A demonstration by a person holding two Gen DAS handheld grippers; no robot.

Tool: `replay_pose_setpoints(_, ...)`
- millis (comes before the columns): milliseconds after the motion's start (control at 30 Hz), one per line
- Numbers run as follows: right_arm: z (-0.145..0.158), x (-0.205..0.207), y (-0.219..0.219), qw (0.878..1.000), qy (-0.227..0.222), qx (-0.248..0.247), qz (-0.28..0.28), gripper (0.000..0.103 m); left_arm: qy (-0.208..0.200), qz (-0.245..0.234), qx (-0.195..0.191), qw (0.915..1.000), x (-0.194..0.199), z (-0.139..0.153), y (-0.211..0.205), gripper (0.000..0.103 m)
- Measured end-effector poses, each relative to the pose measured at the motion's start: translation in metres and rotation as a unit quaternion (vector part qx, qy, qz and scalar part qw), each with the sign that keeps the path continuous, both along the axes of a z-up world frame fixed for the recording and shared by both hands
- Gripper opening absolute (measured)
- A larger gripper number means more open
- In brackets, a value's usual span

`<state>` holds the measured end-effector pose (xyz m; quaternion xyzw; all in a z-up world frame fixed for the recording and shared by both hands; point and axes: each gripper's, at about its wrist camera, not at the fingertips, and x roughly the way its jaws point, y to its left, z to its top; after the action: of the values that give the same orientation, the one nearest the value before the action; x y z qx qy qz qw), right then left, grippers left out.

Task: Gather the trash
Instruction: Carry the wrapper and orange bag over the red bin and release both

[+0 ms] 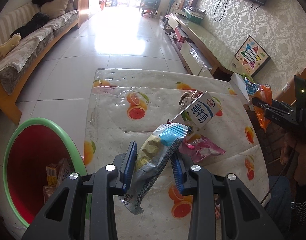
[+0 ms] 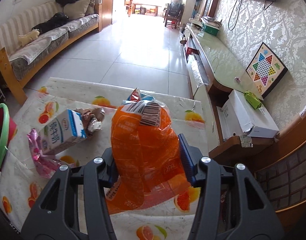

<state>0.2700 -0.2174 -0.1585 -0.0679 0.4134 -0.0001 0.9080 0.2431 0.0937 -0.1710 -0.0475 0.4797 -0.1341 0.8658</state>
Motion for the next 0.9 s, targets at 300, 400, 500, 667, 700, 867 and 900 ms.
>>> replay_pose_setpoints(300, 0.039, -0.043, 0.046, 0.999, -0.019, 0.021, 0.034, 0.05, -0.022, 0.036, -0.01, 0.999, -0.033, 0.028, 0.03, 0.032)
replay_pose_setpoints(400, 0.046, -0.052, 0.064, 0.998, -0.022, 0.022, 0.048, 0.05, -0.032, 0.048, -0.011, 0.9982, -0.039, 0.035, 0.042, 0.032)
replay_pose_setpoints(500, 0.055, -0.058, 0.086, 0.997, -0.028, 0.025, 0.065, 0.05, -0.044, 0.063, -0.01, 0.997, -0.043, 0.043, 0.056, 0.032)
replay_pose_setpoints(667, 0.063, -0.063, 0.127, 0.994, -0.031, 0.036, 0.098, 0.05, -0.056, 0.093, -0.001, 0.9941, -0.048, 0.051, 0.087, 0.032)
replay_pose_setpoints(700, 0.064, -0.063, 0.136, 0.993, -0.03, 0.039, 0.106, 0.05, -0.056, 0.101, 0.001, 0.9933, -0.048, 0.051, 0.095, 0.032)
replay_pose_setpoints(867, 0.067, -0.062, 0.179, 0.988, -0.028, 0.051, 0.14, 0.05, -0.053, 0.142, 0.006, 0.9885, -0.048, 0.048, 0.137, 0.032)
replay_pose_setpoints(900, 0.067, -0.062, 0.187, 0.987, -0.027, 0.052, 0.148, 0.05, -0.051, 0.149, 0.008, 0.9874, -0.049, 0.046, 0.144, 0.032)
